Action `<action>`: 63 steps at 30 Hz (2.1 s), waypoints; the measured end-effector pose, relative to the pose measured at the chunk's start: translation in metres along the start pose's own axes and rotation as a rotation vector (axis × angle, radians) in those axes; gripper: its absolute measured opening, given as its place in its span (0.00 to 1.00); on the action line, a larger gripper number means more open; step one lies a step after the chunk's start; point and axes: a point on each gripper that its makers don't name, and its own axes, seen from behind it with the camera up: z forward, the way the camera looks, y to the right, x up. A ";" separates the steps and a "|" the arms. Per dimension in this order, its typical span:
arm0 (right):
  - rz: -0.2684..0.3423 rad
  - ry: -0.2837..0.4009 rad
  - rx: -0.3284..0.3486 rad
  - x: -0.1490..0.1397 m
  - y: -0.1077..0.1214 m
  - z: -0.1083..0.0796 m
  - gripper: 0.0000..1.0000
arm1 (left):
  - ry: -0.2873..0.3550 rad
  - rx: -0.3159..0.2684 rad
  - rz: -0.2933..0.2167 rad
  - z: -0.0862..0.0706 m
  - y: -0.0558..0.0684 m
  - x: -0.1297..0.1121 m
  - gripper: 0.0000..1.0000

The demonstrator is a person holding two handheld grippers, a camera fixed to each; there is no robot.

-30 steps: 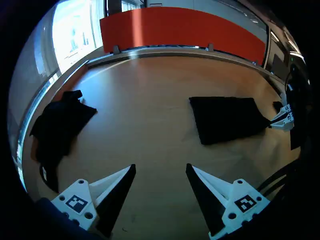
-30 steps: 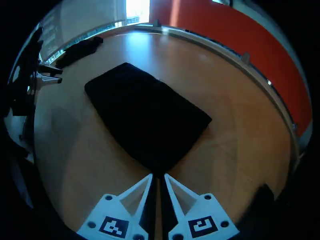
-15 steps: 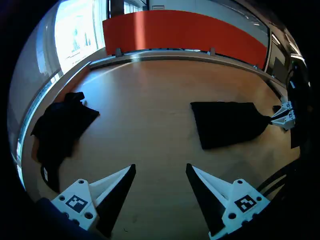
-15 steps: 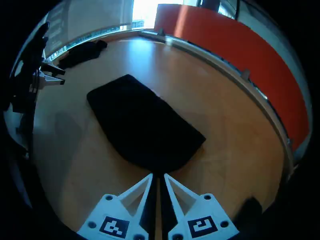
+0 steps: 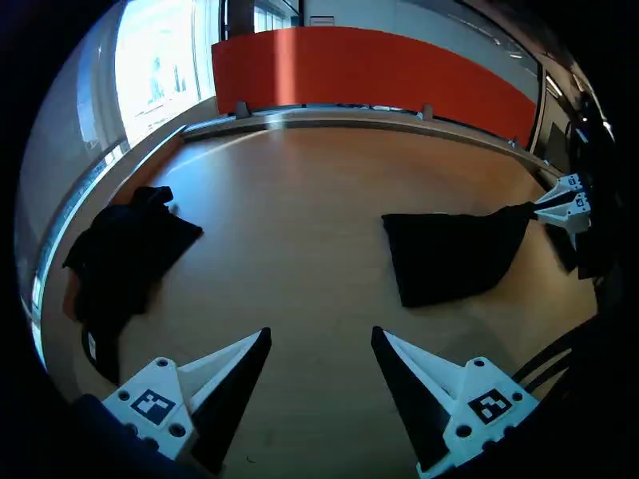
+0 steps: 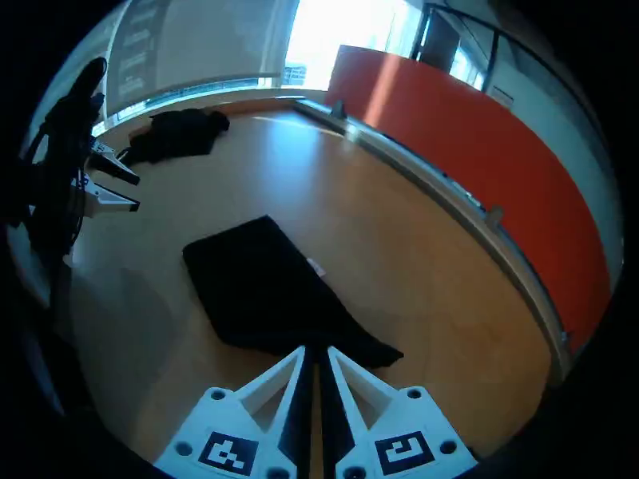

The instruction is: Fold towel

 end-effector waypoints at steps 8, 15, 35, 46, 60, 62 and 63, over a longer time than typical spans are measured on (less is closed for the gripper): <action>-0.031 0.031 0.018 0.023 -0.005 0.008 0.04 | 0.006 0.003 -0.015 -0.001 -0.002 0.002 0.93; -0.049 0.044 0.026 0.035 -0.006 0.012 0.04 | 0.008 0.002 -0.019 -0.001 -0.004 0.004 0.93; -0.165 0.037 0.106 0.074 -0.030 0.033 0.04 | 0.025 -0.005 -0.091 -0.007 -0.008 0.006 0.93; -0.261 0.013 0.193 0.101 -0.076 0.065 0.04 | 0.046 0.003 -0.163 -0.012 -0.012 0.005 0.93; -0.271 -0.074 0.306 0.077 -0.140 0.117 0.04 | 0.043 -0.003 -0.199 -0.014 -0.006 -0.006 0.93; -0.262 -0.076 0.305 0.076 -0.140 0.117 0.05 | 0.042 -0.005 -0.200 -0.013 -0.005 -0.006 0.93; -0.258 -0.076 0.303 0.076 -0.140 0.117 0.06 | 0.042 -0.006 -0.199 -0.013 -0.005 -0.007 0.93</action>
